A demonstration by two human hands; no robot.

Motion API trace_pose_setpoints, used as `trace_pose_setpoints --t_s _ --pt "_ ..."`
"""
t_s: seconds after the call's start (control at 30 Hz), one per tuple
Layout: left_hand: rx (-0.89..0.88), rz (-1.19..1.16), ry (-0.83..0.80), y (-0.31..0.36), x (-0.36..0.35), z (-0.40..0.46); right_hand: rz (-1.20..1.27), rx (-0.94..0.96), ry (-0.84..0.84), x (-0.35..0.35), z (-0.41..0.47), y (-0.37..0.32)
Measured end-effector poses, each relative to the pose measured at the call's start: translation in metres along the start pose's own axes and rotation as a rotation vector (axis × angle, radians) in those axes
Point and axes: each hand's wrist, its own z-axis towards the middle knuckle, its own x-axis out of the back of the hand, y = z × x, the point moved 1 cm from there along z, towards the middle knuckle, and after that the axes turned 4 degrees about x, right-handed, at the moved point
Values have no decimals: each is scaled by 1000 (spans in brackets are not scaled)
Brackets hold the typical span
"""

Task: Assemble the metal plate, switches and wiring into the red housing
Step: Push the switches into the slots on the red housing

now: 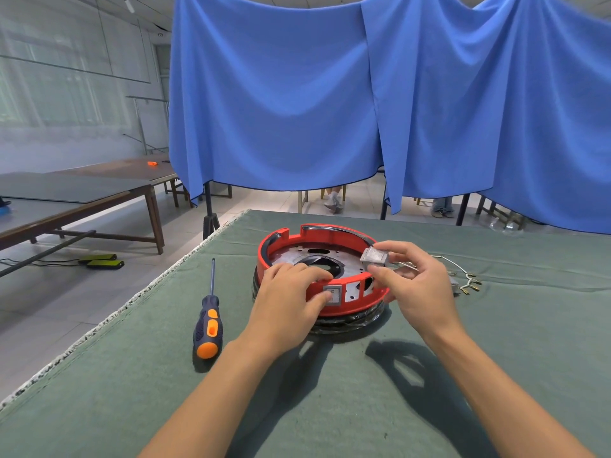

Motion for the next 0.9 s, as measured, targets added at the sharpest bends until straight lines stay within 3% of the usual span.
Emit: trace_pose_setpoints --t_s 0.4,0.5,0.63,0.77,0.9 --pt "125 -15 -13 -9 10 1 -98 -114 -169 -13 -11 10" --pt "51 10 69 -1 11 0 -120 -114 -143 -16 -14 7" --pt "-1 -156 187 25 17 0 -137 -85 -131 -21 -18 2" --pt "-40 -205 -13 35 15 -1 -153 -55 -177 -23 -20 -3" --pt "-57 -215 -82 29 14 -2 100 -149 -205 -22 -20 -6"
